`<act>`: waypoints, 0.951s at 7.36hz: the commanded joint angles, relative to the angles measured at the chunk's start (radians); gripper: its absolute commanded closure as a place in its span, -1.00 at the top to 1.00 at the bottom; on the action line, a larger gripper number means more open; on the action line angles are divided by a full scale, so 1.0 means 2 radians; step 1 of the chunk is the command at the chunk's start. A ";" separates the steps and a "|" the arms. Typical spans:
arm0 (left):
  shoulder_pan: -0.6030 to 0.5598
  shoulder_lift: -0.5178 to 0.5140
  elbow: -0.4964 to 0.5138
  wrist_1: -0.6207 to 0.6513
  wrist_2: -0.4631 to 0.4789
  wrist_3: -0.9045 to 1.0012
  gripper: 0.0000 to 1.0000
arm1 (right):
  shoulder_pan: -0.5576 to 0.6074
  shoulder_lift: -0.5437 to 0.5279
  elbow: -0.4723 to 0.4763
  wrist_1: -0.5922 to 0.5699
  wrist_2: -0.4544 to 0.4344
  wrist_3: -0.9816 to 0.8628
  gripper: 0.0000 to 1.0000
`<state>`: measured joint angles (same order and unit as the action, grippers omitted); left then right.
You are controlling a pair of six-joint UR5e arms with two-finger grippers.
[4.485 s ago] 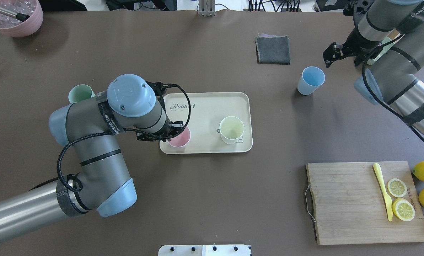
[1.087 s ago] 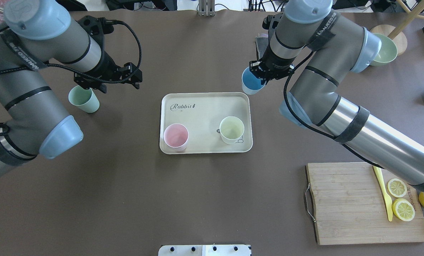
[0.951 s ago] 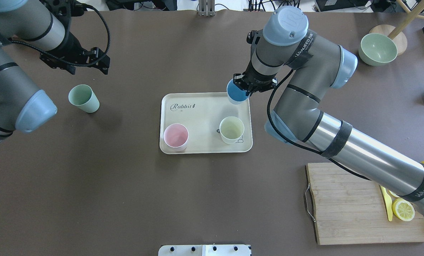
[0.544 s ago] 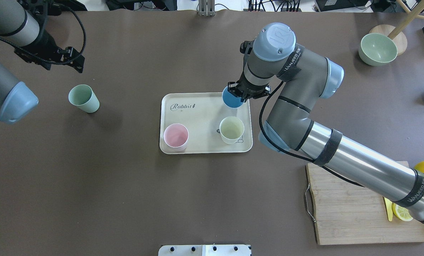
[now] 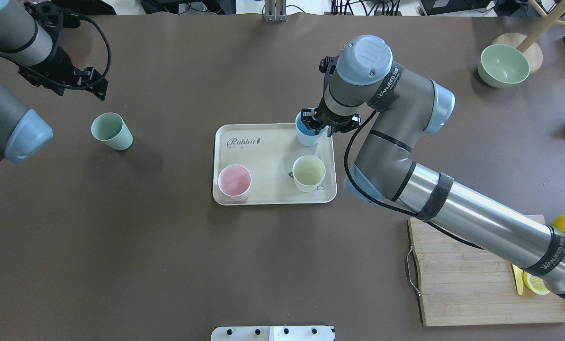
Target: Place all cups on tray
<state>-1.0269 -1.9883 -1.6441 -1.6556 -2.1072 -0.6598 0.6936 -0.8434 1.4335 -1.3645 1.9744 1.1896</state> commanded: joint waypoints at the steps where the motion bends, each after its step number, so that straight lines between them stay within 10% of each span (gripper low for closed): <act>1: 0.004 0.001 0.049 -0.066 0.001 -0.004 0.96 | 0.012 0.006 0.006 -0.006 0.012 0.013 1.00; 7: 0.051 0.038 0.046 -0.132 0.004 -0.064 0.94 | 0.095 0.000 0.057 -0.068 0.106 0.004 1.00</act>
<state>-0.9502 -1.9148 -1.5574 -1.9080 -2.1020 -0.7766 0.8483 -0.8405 1.5127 -1.4507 2.1476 1.2040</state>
